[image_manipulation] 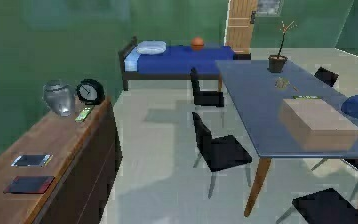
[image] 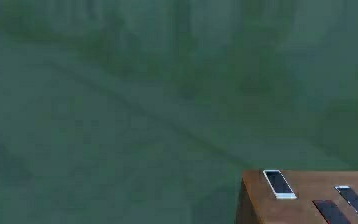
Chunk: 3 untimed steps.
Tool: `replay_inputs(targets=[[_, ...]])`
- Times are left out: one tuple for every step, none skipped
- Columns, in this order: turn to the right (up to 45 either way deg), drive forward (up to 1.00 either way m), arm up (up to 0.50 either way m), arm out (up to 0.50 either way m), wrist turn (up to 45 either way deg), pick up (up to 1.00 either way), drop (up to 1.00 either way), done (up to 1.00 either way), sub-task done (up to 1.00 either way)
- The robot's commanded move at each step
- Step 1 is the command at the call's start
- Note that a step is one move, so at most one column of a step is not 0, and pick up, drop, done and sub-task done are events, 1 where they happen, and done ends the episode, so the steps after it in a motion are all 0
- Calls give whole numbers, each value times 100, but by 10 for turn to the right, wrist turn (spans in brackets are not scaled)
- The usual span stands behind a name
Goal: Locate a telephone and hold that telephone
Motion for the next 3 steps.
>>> replay_inputs(targets=[[-450,0,0,0,0,0,0,0,0],[-120,0,0,0,0,0,0,0,0],[0,0,50,0,0,0,0,0,0]])
